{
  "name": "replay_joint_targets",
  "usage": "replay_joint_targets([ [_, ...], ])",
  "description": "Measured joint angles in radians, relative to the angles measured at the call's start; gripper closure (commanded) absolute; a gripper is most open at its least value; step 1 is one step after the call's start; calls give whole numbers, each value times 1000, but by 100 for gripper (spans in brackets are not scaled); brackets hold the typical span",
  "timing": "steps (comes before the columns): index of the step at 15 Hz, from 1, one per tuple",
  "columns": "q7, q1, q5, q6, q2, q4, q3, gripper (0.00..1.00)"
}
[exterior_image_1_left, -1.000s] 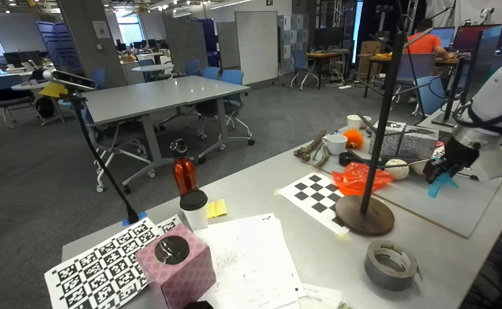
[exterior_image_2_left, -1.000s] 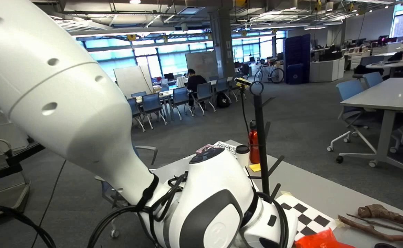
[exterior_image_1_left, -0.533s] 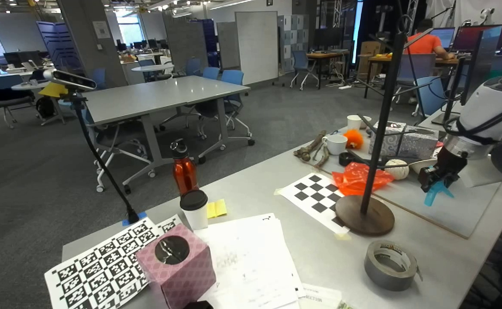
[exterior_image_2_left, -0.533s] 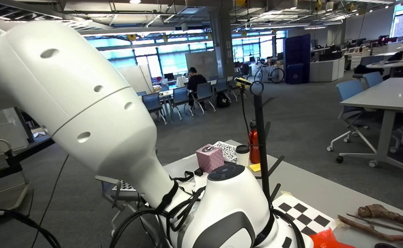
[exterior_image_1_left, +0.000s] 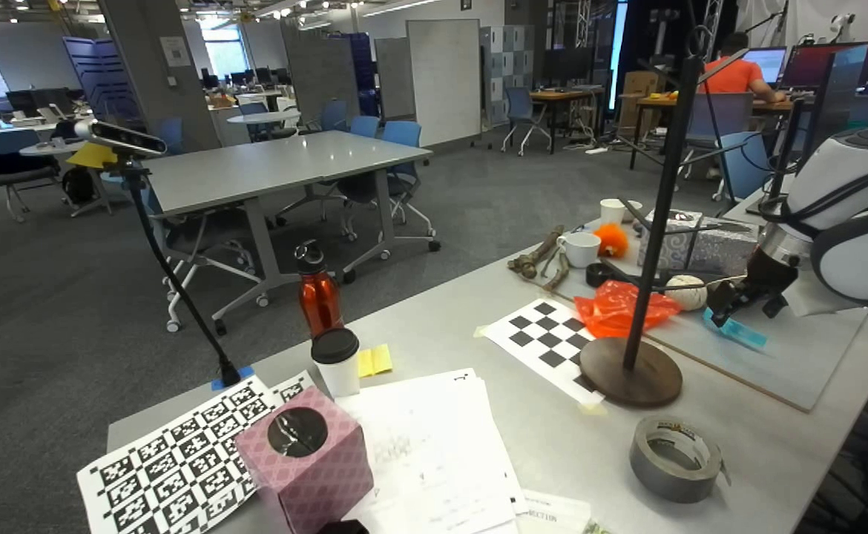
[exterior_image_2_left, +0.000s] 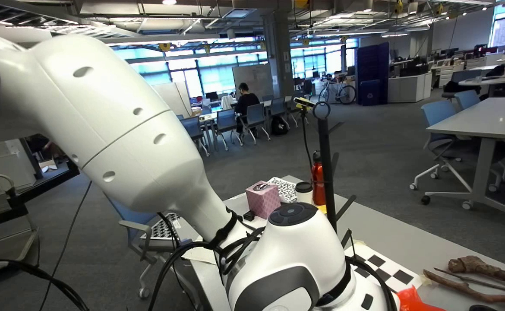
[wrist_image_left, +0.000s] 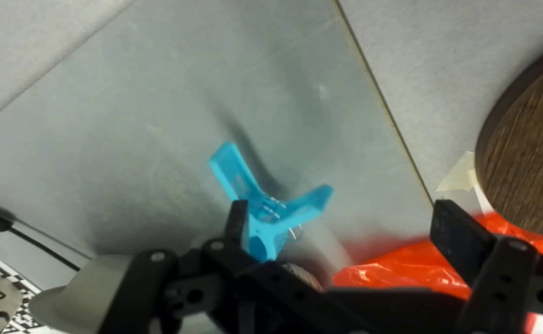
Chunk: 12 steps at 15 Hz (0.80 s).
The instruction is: Place the peg on the table, hang the gray masking tape on the stand, then put it on the table
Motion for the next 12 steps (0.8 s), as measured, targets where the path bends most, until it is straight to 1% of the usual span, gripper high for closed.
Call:
replay_joint_targets([
  [3,-38,18,26,0,-3,0,-5,0],
  [6,-62,42,27,-2,-13,-5,-14,0],
  [12,-103,72,27,-37,-88,-62,-18,0],
])
